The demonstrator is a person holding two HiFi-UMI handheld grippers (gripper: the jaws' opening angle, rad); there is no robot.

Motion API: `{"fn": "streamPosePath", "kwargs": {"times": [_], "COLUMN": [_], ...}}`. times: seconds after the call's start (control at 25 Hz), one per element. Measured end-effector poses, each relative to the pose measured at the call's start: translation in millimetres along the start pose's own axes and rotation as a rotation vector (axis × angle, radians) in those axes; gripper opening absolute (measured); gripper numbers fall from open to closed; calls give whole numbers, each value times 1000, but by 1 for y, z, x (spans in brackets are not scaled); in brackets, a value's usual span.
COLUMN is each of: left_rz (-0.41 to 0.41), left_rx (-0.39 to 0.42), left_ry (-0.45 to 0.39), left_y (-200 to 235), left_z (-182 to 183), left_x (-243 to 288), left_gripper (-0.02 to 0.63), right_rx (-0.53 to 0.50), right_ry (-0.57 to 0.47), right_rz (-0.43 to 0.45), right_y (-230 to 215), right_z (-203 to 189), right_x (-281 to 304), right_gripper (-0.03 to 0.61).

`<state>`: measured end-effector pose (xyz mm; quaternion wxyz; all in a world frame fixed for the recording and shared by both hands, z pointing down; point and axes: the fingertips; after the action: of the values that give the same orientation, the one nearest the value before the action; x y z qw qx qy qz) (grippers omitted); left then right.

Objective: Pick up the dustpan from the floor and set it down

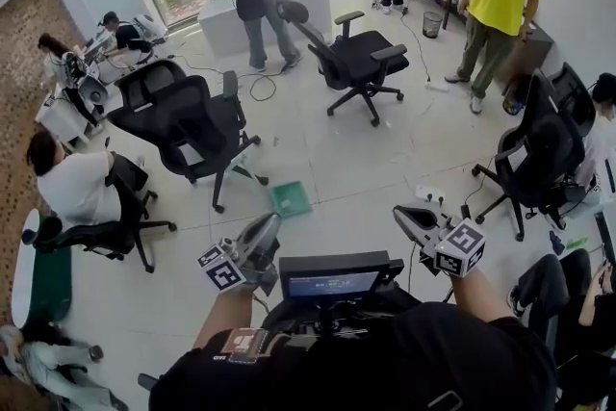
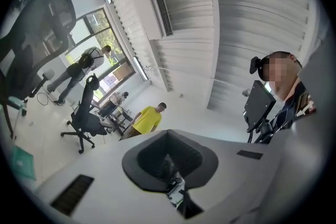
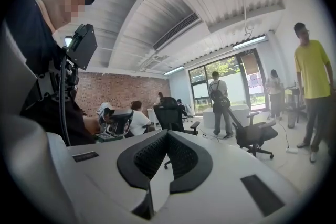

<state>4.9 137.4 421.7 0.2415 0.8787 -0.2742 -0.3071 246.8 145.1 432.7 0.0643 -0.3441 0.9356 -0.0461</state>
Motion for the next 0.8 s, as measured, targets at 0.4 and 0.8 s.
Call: {"fn": "streamPosePath", "kwargs": {"times": [0.4, 0.8], "left_rz": [73, 94], "left_rx": [79, 213], "left_ry": [-28, 30], "left_y": [-126, -246], "left_z": [-36, -20], "left_x": [-82, -354], "left_gripper": [12, 12], "right_rx": [1, -7], "right_ry": [-30, -42], "right_rz": [113, 140], "right_y": [88, 365], "right_z": [15, -22], "right_x": [-83, -101], "right_gripper": [9, 9]}}
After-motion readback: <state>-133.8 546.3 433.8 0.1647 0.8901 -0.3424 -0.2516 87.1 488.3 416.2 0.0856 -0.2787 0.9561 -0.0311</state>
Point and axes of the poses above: the fingertips, and each gripper's own axes: x forward along the fingers, y to its left, z out of its top, and after that the axes turned 12 degrees about -y, right-handed
